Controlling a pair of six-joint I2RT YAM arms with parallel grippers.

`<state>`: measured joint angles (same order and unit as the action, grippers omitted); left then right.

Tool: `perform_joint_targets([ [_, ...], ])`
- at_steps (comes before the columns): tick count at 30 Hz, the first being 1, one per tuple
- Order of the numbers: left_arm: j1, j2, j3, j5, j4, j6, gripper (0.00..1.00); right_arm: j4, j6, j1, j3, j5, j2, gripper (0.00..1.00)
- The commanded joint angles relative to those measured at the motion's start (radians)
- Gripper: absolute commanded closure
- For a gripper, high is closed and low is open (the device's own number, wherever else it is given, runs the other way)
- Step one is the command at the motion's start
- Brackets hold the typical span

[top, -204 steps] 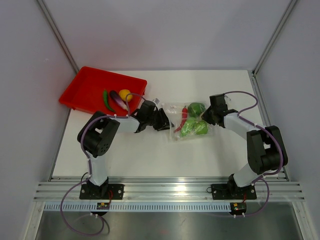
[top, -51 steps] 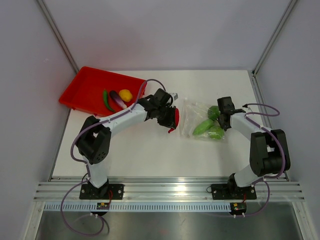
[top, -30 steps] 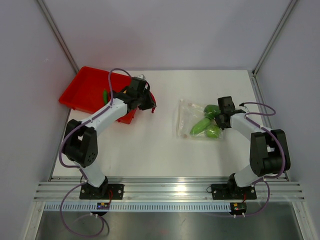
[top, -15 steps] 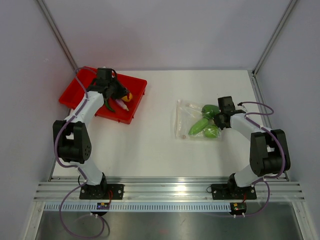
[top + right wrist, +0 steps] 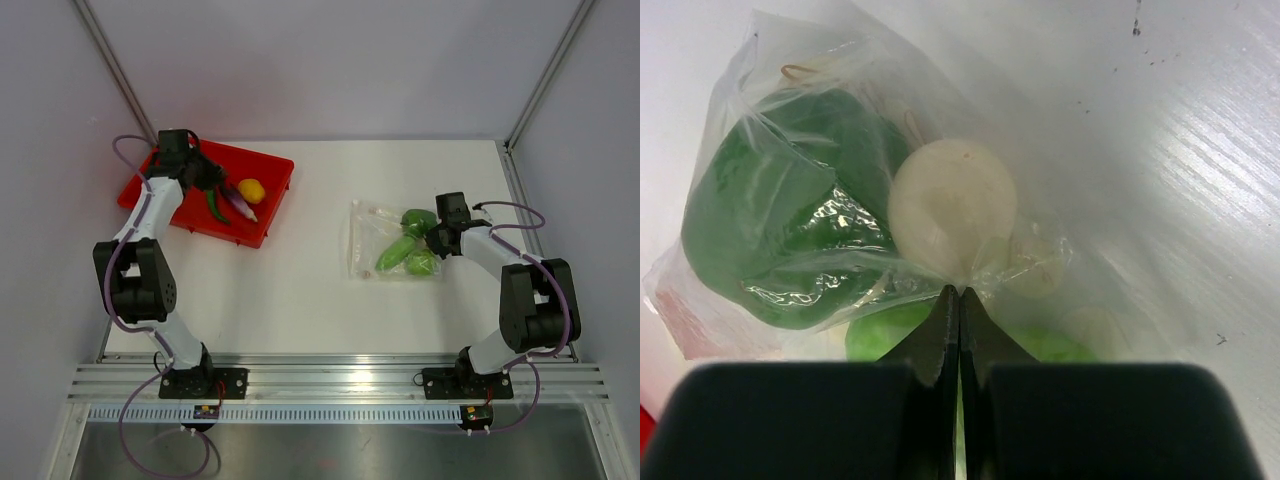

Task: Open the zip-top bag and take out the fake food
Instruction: Place the fake vegetable in the bin.

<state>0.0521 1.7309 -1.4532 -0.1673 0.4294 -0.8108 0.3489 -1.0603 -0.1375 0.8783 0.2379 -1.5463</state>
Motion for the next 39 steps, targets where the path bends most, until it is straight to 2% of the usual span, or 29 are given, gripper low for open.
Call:
perform_joint_targets([
  [1, 0.044, 0.022, -0.065, 0.021, 0.044, 0.045, 1.0, -0.018, 0.033, 0.003, 0.025, -0.031, -0.004, 1.0],
  [18, 0.091, 0.144, -0.056, -0.034, 0.035, 0.056, 1.0, -0.03, 0.034, 0.004, 0.022, -0.038, -0.005, 1.0],
  [26, 0.098, 0.17, -0.061, -0.029, 0.046, 0.05, 0.81, -0.047, 0.031, 0.003, 0.011, -0.045, 0.005, 1.0],
  [30, 0.101, 0.164, -0.05, -0.061, 0.029, 0.03, 0.68, -0.042, 0.033, 0.003, 0.013, -0.046, 0.003, 1.0],
  [39, 0.094, 0.127, -0.027, -0.074, 0.012, 0.016, 0.62, -0.053, 0.031, 0.003, 0.008, -0.045, 0.009, 1.0],
])
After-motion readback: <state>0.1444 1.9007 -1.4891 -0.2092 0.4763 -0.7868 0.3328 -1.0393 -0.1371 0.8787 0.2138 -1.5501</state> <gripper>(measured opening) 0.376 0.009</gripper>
